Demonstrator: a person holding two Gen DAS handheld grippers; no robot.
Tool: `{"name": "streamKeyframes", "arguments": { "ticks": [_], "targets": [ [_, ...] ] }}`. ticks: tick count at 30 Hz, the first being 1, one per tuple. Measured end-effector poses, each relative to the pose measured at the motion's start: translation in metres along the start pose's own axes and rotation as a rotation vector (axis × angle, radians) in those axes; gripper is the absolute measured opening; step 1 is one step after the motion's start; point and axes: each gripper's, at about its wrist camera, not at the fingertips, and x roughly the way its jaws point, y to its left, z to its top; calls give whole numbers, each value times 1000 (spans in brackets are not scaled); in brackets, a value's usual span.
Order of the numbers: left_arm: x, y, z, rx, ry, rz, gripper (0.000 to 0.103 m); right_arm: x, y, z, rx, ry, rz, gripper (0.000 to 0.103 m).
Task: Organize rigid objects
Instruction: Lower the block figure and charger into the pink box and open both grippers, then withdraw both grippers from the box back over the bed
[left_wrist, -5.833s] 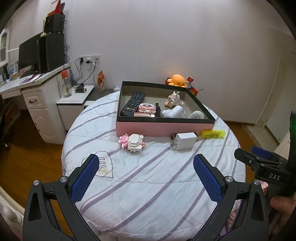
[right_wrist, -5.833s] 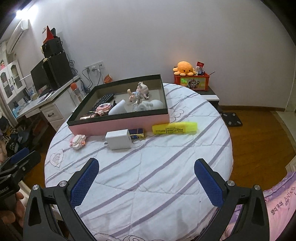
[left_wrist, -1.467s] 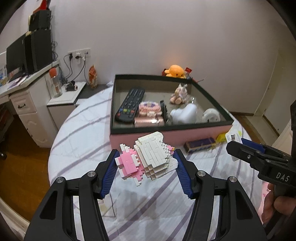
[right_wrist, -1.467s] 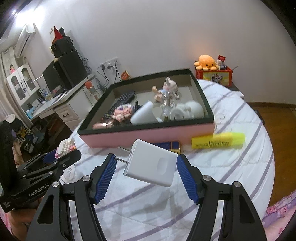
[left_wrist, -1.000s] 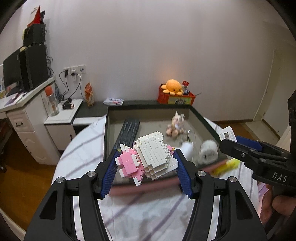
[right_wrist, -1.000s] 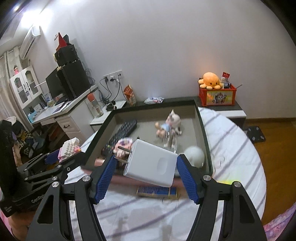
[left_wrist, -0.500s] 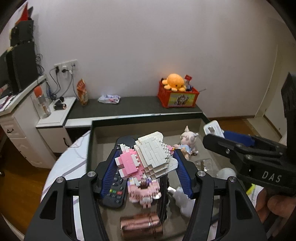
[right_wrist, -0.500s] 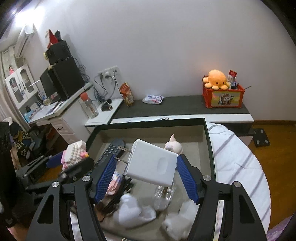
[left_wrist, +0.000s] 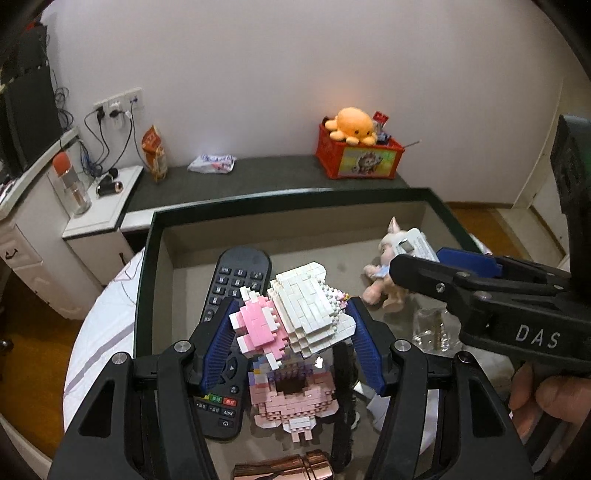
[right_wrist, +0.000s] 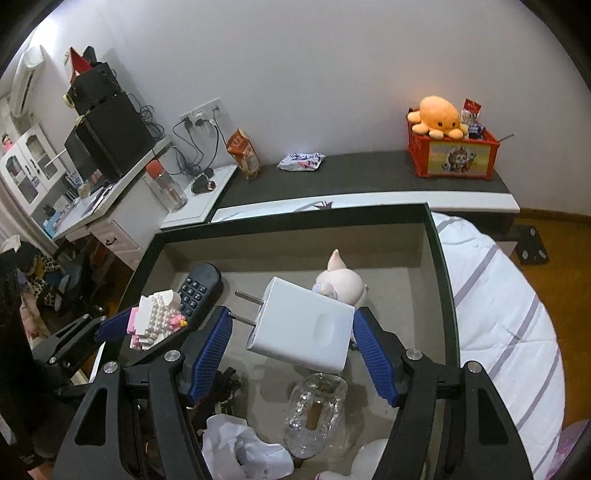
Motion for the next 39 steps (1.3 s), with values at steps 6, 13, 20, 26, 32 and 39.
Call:
{"name": "streamKeyframes", "arguments": {
  "ticks": [6,13,20,26,32,39],
  "targets": [
    [-10,-2,1,21,-25,56,94,-3,-3,-1,34,5,19,89],
    [-42,5,-9,-18,-91,45,98,-31,-1,-6,57,-54,41,103],
    [-92,3,-32,-23,-157,62,102,-70,13,-29,57,-114,34,103],
    [-131,0,-56,-30,-182,65,102,-105,28,-62,54,-149,42,103],
    [-175,-9,-91,-36,-225,66,102,-148,32,-113,57,-197,27,103],
    [-200,-15,-136,-92,-221,54,103,-174,13,-163,116,-190,-4,103]
  ]
}}
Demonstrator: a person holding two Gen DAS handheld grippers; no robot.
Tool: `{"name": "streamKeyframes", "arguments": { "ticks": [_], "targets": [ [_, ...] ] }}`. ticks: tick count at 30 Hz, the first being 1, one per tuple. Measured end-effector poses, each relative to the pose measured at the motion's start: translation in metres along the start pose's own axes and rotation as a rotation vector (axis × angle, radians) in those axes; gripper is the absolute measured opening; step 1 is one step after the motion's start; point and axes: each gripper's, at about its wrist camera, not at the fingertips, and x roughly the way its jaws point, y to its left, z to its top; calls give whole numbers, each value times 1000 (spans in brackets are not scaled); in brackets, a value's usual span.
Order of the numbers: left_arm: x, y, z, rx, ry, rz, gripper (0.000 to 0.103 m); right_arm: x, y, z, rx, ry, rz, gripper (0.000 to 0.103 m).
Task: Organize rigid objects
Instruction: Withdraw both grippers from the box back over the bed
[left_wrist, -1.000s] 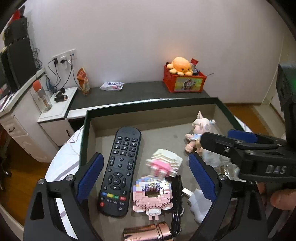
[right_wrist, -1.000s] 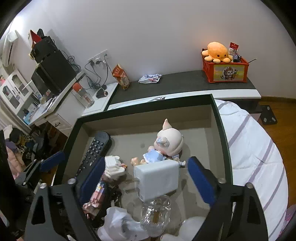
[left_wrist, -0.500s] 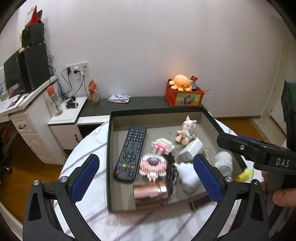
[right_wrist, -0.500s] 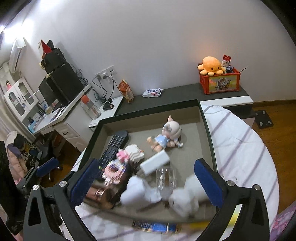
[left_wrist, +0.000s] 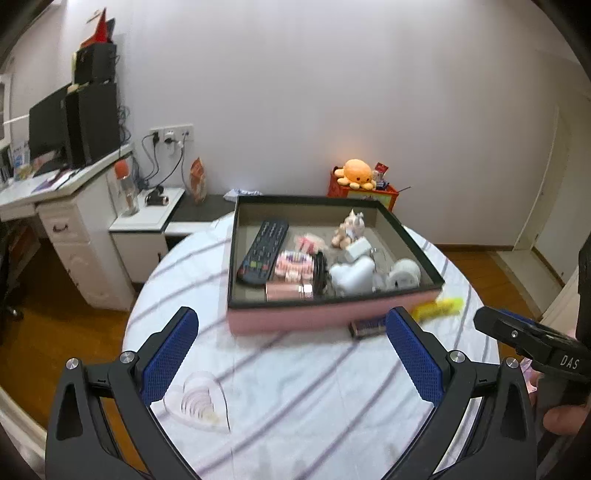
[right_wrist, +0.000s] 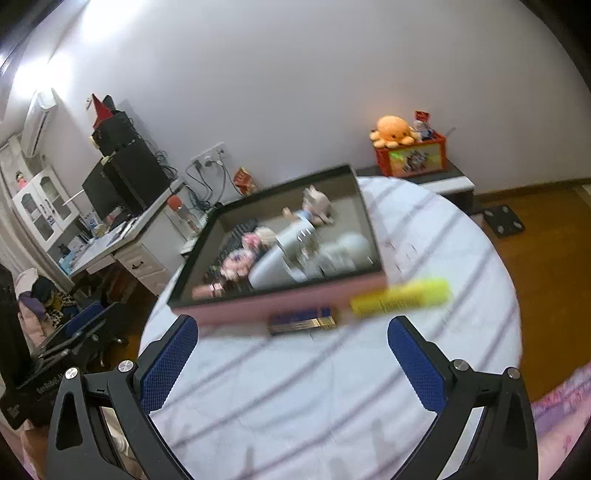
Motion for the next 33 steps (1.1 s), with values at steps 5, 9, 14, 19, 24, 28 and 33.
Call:
{"name": "streamKeyframes", "arguments": {
  "ticks": [5,9,14,19,24,28,33],
  "targets": [
    [-15,-4,-20,6,6,10,103,-15,-4,-20,4,-3,-15,103],
    [-23,-6,-27,0,14,5,103,-22,-2,-30,-5,-5,-22,103],
    [-30,-5,-34,-9,13,10,103,-26,4,-38,-21,-4,-21,103],
    [-33,-3,-39,-26,19,7,103,-31,11,-42,-32,-12,-15,103],
    [-32,-1,-47,-40,36,-1,103,-30,18,-46,-51,-5,-18,103],
    [-31,1,-52,-48,52,-3,103,-28,24,-48,-69,7,-15,103],
    [-29,1,-55,-50,60,-7,103,-25,25,-49,-71,16,-11,103]
  ]
}}
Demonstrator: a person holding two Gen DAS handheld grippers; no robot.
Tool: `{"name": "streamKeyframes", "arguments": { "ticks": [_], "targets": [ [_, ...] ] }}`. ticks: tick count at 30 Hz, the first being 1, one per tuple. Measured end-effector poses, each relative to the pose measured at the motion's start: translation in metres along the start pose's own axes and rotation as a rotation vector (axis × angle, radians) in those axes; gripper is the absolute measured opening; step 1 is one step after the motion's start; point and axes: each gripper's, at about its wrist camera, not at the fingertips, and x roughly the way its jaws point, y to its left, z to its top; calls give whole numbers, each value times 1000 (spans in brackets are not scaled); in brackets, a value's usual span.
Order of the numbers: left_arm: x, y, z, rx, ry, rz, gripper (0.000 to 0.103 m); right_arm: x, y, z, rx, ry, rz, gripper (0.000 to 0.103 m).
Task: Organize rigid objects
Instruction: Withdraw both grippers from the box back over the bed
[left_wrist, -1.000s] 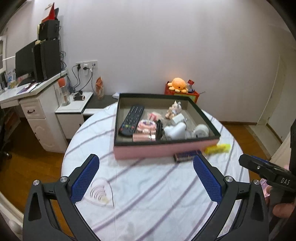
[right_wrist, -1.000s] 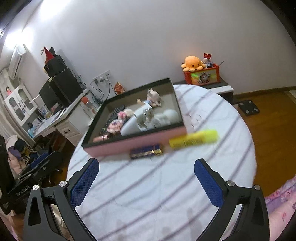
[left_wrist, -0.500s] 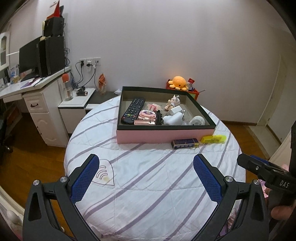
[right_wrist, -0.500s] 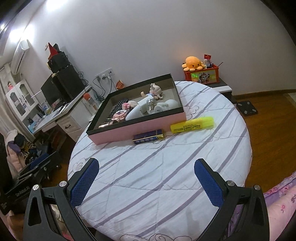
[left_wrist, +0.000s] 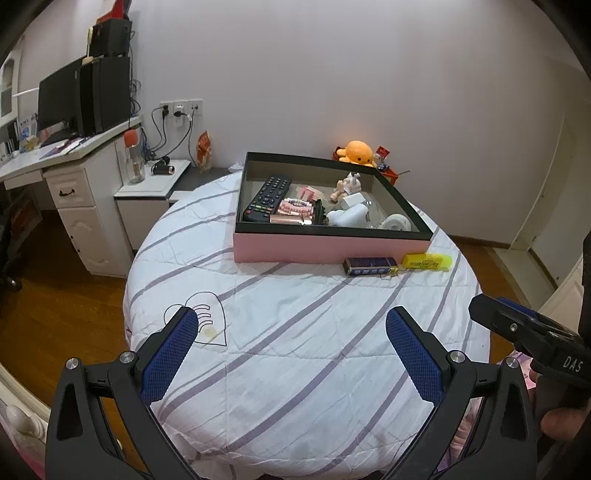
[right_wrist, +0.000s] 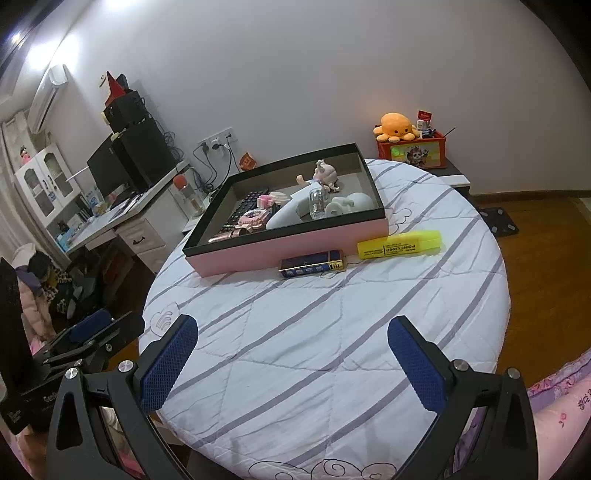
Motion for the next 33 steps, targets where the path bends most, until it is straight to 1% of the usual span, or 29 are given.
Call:
{"name": "streamKeyframes", "arguments": {
  "ticks": [4,14,33],
  "targets": [
    [1,1,0,-5,3,-2,103,3,-2,-2,5,14,-8,103],
    [8,-6,-1,4,14,-10,103,4,-10,-2,20,19,-21,103],
    [36,-40,2,25,36,-33,103,7,-38,4,50,13,-48,103]
  ]
}}
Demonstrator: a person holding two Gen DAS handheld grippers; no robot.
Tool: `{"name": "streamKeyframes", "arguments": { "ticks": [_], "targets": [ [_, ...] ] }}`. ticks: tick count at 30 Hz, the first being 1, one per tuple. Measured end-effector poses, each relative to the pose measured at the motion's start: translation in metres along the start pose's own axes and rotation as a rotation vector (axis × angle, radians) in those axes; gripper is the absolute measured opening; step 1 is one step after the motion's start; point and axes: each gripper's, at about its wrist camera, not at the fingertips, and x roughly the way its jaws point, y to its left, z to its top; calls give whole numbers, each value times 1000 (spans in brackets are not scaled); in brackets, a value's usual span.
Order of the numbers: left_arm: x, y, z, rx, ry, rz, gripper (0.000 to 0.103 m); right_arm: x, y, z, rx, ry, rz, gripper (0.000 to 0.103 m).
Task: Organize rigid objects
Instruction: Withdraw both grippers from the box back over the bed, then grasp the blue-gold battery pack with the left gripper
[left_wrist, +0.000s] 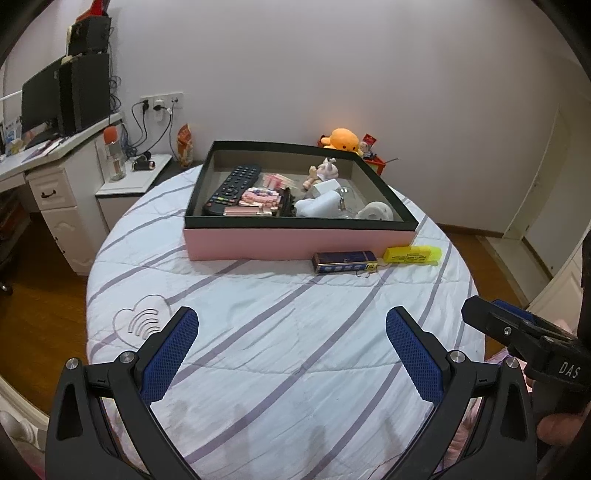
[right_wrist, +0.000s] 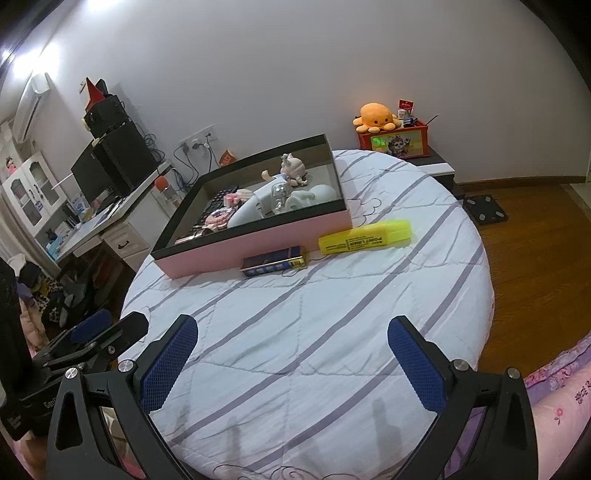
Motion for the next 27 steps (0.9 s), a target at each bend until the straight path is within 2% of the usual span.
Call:
{"name": "streamKeyframes", "arguments": {
  "ticks": [12,25,27],
  "targets": [
    [58,-42,2,23,70,-6,103,14,-41,15,32,3,-15,103],
    [130,-69,21,3,130,20,103,48,-83,39,57,26,-20,103],
    [142,-73,24,-2,144,42,103,53,-89,40,69,33,-21,103]
  ]
}}
